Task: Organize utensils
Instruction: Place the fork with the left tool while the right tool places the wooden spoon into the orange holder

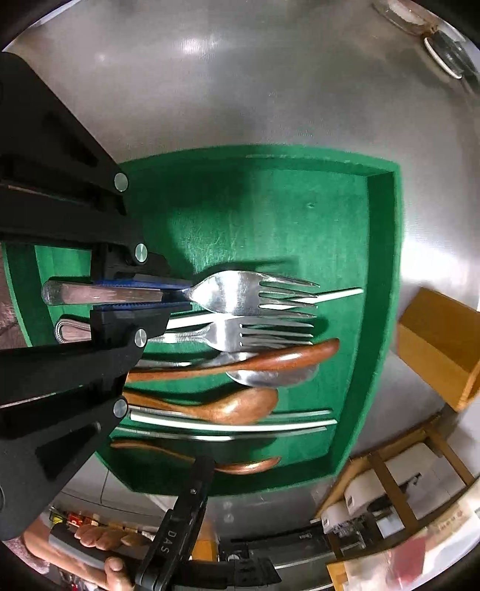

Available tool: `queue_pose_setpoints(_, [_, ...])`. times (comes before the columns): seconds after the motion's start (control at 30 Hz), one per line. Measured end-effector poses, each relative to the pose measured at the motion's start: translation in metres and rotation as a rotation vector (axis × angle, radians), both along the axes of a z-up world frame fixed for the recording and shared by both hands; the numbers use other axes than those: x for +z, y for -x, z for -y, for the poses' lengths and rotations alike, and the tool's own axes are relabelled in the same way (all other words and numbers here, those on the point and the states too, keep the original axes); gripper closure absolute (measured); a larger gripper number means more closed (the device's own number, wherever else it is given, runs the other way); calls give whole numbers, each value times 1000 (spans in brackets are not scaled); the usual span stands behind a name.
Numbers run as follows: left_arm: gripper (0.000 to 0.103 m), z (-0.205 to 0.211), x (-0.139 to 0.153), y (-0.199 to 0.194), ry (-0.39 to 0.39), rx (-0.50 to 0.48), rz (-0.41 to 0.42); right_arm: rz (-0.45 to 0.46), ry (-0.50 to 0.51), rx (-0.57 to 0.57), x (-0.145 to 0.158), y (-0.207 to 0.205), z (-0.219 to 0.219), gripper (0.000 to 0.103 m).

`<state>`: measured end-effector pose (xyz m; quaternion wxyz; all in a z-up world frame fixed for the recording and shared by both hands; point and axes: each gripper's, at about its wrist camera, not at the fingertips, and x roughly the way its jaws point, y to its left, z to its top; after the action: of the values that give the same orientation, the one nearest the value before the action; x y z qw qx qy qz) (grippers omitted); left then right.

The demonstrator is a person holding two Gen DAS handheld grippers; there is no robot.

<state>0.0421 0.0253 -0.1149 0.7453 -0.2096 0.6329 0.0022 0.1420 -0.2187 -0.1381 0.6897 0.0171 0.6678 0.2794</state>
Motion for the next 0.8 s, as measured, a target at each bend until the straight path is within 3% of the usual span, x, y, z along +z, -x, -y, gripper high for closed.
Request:
queue_pose_setpoints(0.17, [98,-6,22,13,5,7,110,86,-39,6,18,3,-1,89])
queue_pose_setpoints(0.3, [98,-12,49,27,23,23,267,210,-86,-1,38,6,-3,89])
queue_pose_setpoints(0.5, [98,-3,87,35,-58,33,548,377,-151,-16,65,5,-16,89])
queue_pose_setpoints(0.8, [98,-12,125,-9,-136,102,762,588,-253,-62,109,-27,-48,89])
